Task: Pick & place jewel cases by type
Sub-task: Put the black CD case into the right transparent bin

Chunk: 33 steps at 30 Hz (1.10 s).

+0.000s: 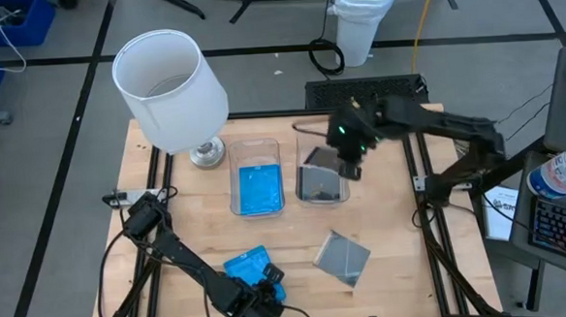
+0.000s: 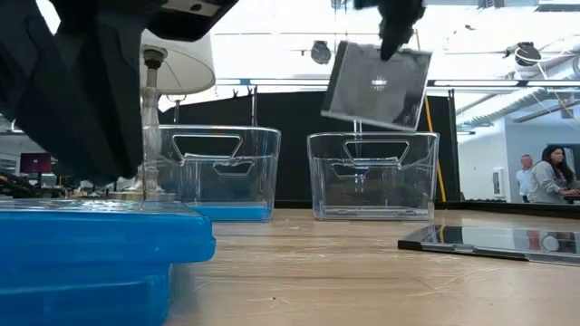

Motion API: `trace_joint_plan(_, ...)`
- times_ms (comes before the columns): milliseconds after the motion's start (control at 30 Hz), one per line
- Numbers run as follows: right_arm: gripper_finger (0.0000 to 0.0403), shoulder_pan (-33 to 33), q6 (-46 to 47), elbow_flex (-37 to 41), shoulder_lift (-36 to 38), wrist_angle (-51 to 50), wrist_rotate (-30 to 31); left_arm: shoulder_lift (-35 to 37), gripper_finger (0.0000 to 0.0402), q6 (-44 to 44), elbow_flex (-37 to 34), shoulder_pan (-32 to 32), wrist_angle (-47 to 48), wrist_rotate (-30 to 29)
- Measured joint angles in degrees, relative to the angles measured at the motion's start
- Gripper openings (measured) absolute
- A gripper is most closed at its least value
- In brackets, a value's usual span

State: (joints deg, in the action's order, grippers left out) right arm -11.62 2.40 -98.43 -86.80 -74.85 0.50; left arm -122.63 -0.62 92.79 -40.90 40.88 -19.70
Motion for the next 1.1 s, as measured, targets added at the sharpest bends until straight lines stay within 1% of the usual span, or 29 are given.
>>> trace_joint_plan(67,0.0018,-3.79,-3.19,-0.20,-2.42,1.20,-5.27,0.00,0.0037,0.73,0.00,0.04,0.39,0.02)
trace_joint_plan(133,0.0018,-6.40,-5.98,-0.22,-5.27,1.49,-9.20,0.00,0.0037,0.76,0.00,0.04,1.01,0.00)
trace_joint_plan(333,0.0019,-10.19,-11.90,-0.22,-13.18,-2.60,-17.21,0.00,0.0037,-0.43,0.00,0.26,4.21,-0.27)
trace_joint_plan(467,0.0020,-10.70,-14.56,-0.20,-16.80,-3.29,-18.03,0.00,0.0037,-0.54,0.00,0.98,5.88,-0.33)
trace_joint_plan(567,0.0020,-10.84,-16.13,-0.20,-18.46,-2.38,-21.08,0.00,0.0037,-0.28,0.00,1.54,6.05,-0.30)
trace_joint_plan(767,0.0021,-10.81,-20.21,-0.20,-20.77,-1.79,-24.84,0.00,0.0037,0.85,0.00,1.94,6.03,-0.10)
trace_joint_plan(967,0.0020,-10.97,-21.95,-0.20,-23.25,-1.60,-24.77,0.00,0.0037,2.11,0.00,1.94,6.01,-0.33)
trace_joint_plan(1100,0.0020,-10.97,-22.99,-0.20,-25.23,-1.43,-26.50,0.00,0.0037,2.40,0.00,1.94,6.02,-0.33)
